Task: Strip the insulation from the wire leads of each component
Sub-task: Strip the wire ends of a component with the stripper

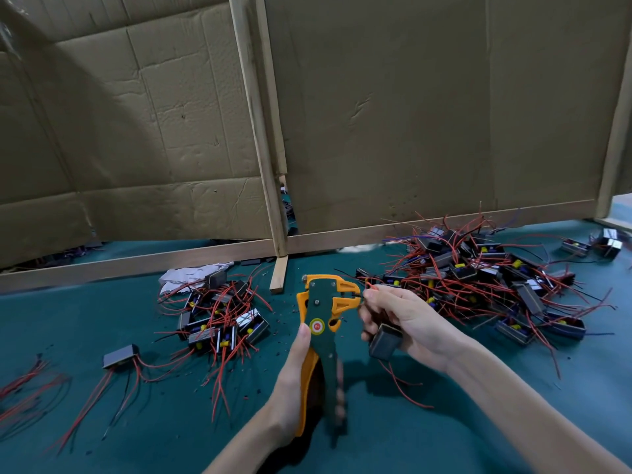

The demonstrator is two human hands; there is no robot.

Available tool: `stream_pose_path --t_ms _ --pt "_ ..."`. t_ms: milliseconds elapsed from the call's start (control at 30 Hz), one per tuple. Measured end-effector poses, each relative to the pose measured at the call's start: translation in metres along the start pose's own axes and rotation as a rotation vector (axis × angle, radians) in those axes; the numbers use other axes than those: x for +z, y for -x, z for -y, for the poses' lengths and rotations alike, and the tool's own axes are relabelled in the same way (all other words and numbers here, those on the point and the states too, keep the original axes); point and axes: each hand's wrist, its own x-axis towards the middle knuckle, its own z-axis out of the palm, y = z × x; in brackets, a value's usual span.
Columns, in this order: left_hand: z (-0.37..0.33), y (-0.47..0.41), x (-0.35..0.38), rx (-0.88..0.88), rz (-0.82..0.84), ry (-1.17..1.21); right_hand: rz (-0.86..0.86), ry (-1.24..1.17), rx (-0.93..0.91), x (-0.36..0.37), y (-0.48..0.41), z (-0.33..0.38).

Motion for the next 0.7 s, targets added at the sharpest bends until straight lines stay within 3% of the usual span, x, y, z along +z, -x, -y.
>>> stream_pose_path --t_ms 133,333,533,600,700 --pt "0.0 -0.009 -0.009 0.003 0.109 0.128 0.006 0.011 -0.046 -0.002 0.001 0.004" --pt "-0.002 -0.014 -0.008 -0.044 0.029 0.207 -0.168 0.203 -0.192 -0.005 0.0 0.031" --pt "0.001 -0.019 -0.012 -0.056 -0.054 0.366 -0.704 0.941 -0.458 -0.051 -0.04 0.099" --pt "0.001 -0.019 -0.014 -0.069 -0.049 0.46 -0.854 1.164 -0.307 -0.076 -0.057 0.114" --pt "0.002 -0.021 -0.016 -0.075 -0.009 0.603 -1.018 1.393 0.118 -0.093 -0.072 0.116"
